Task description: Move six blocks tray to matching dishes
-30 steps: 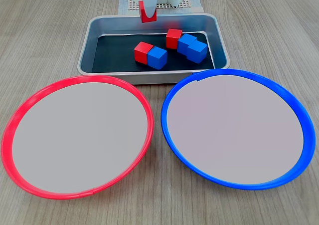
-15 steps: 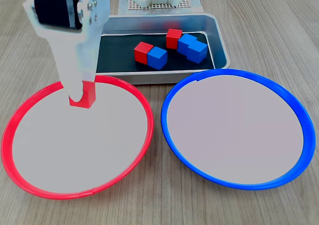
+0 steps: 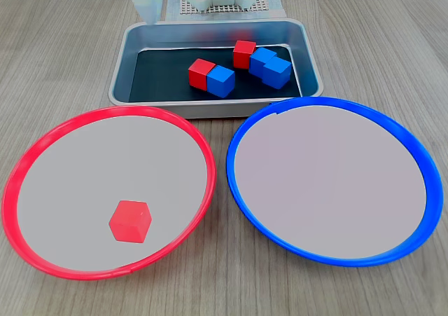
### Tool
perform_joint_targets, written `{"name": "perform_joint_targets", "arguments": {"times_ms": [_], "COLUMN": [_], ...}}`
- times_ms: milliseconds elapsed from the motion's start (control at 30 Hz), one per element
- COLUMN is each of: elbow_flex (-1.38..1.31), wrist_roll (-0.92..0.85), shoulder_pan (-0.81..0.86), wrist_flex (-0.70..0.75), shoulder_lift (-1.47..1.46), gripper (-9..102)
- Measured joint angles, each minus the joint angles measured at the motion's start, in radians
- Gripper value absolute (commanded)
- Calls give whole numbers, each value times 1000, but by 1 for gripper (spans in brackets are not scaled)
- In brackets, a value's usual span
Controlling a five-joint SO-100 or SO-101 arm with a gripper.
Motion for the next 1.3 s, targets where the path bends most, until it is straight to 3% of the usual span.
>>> {"name": "perform_joint_targets", "arguments": {"times_ms": [133,267,533,767,967,1133,1300], "elbow_flex": [264,353,408,426,403,350,209], "wrist_roll": [11,74,291,405,430,365,232], "shoulder_pan": [6,8,-98,-189,-195,-195,-179], "wrist_flex": [-46,-84,-288,-313,-328,-299,-107], "shoulder_lift": [101,104,55,-17,-94,-101,-28], "gripper": [20,34,23,21,9,1,1]}}
